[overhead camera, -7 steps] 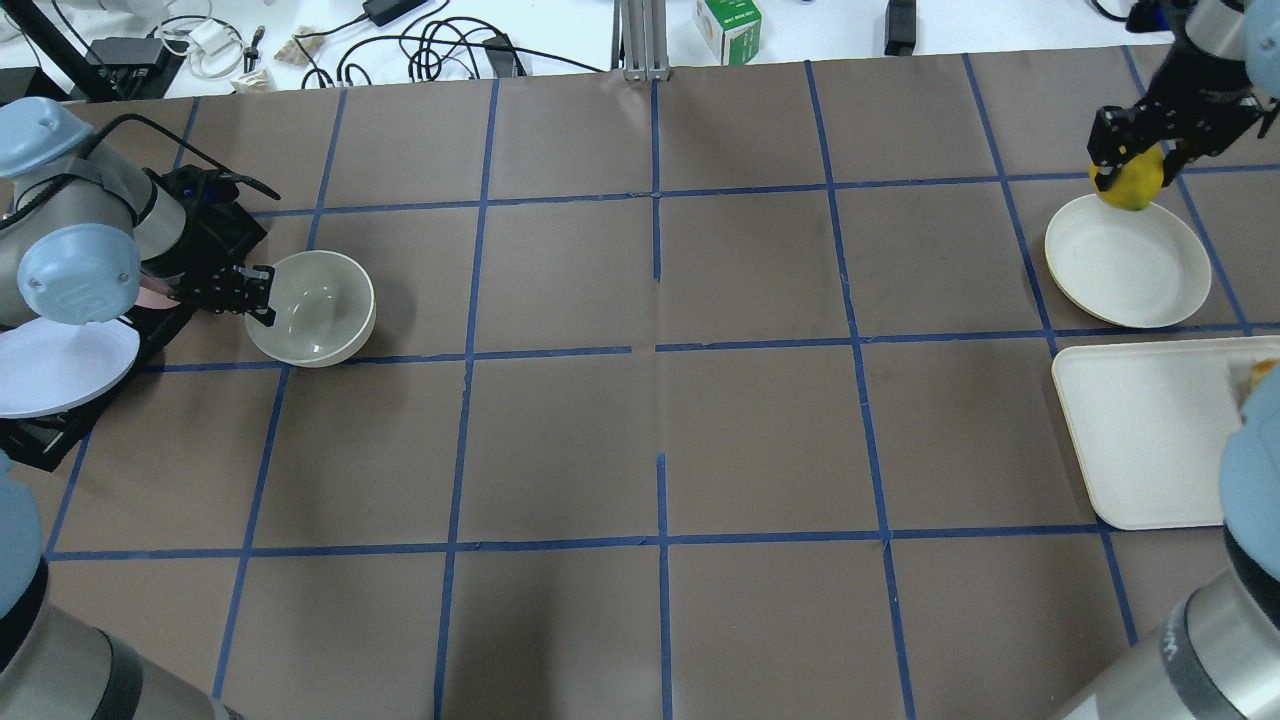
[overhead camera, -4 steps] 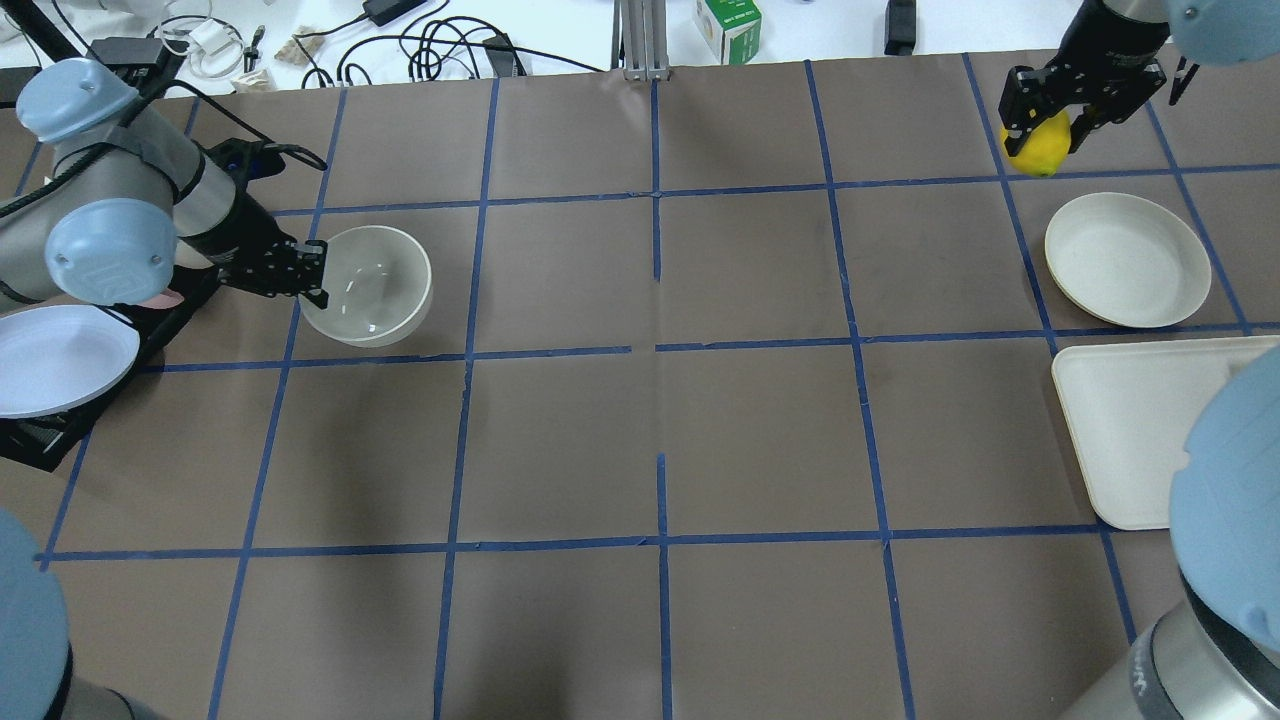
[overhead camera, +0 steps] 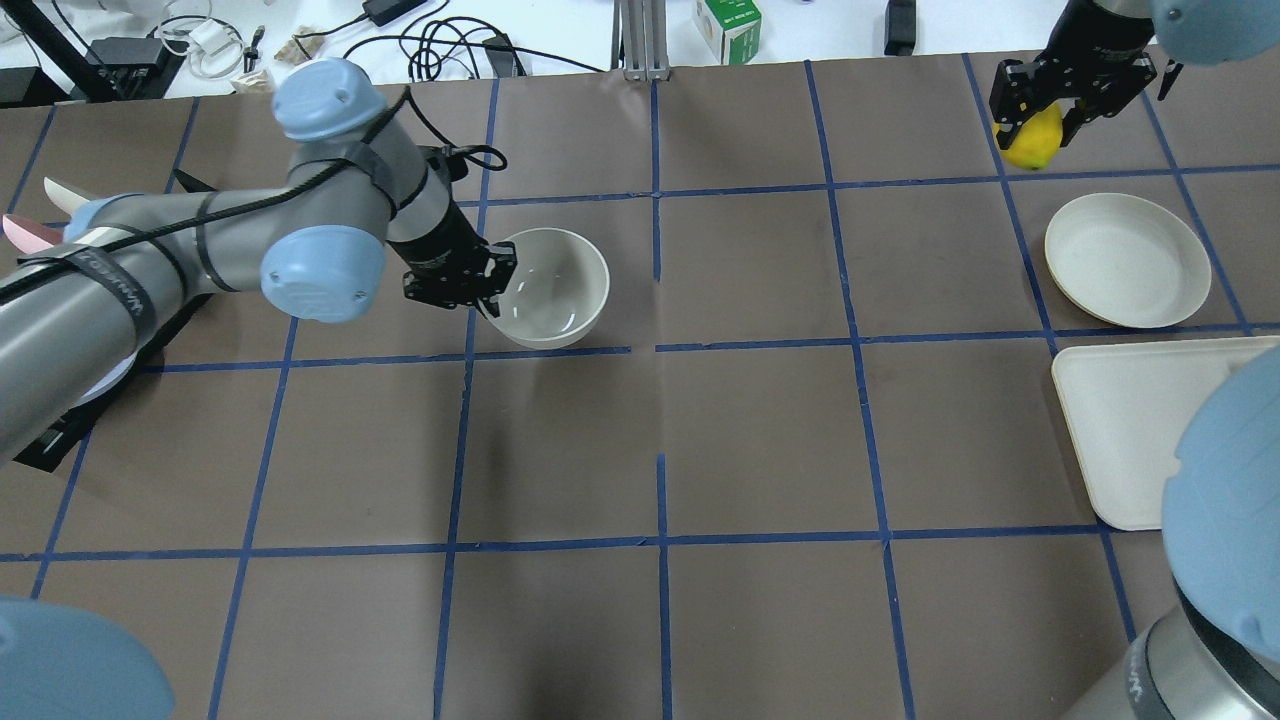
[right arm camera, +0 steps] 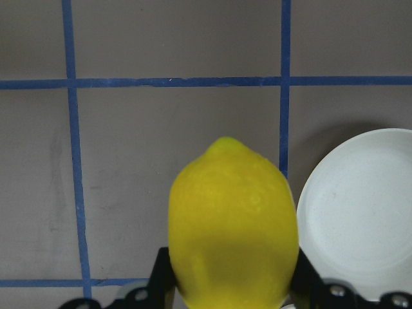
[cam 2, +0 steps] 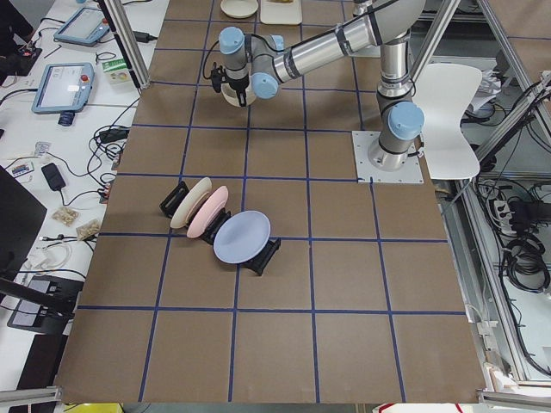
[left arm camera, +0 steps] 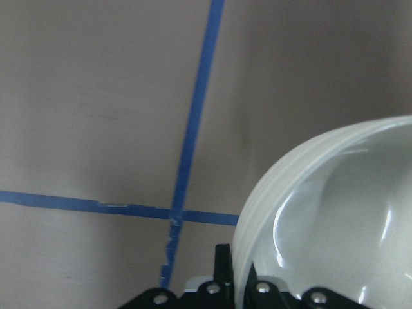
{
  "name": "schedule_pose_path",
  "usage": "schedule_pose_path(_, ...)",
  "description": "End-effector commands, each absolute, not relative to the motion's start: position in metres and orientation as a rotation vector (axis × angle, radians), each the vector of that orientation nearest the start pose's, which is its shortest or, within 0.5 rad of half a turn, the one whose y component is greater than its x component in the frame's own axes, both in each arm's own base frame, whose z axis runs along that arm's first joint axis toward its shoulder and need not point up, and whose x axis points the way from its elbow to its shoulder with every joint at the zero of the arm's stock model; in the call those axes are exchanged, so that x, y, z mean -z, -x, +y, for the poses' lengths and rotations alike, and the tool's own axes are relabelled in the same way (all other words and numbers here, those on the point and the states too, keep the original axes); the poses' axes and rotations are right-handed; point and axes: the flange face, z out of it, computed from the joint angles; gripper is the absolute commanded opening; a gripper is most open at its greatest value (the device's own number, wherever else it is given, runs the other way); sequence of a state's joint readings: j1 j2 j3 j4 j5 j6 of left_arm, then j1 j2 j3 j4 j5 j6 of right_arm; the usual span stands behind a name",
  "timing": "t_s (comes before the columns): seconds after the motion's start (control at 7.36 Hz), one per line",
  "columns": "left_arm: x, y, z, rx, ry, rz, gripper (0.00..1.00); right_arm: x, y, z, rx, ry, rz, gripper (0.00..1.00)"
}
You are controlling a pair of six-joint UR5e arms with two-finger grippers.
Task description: Place bowl and put lemon in it
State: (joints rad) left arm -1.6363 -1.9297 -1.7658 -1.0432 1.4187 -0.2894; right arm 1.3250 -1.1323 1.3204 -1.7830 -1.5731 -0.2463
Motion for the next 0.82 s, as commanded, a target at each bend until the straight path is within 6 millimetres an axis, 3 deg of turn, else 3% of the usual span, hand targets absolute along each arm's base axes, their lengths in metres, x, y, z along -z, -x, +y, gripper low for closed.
schedule_pose_path(0.0,-0.240,0.254,-0.550,-0.112,0.436,3.269,0.00,-0.381,0.034,-0.682,0.057,0.000,3.155,0.00)
schedule_pose_path(0.14,-0.237,0.269,-0.544,-0.140,0.454,3.284,0.00,-0.377,0.034,-0.681,0.031,0.000,3.151,0.00)
schedule_pose_path(0.68,-0.212,0.276,-0.553,-0.108,0.442,3.294,0.03,-0.373,0.032,-0.668,-0.136,-0.015,3.138,0.00)
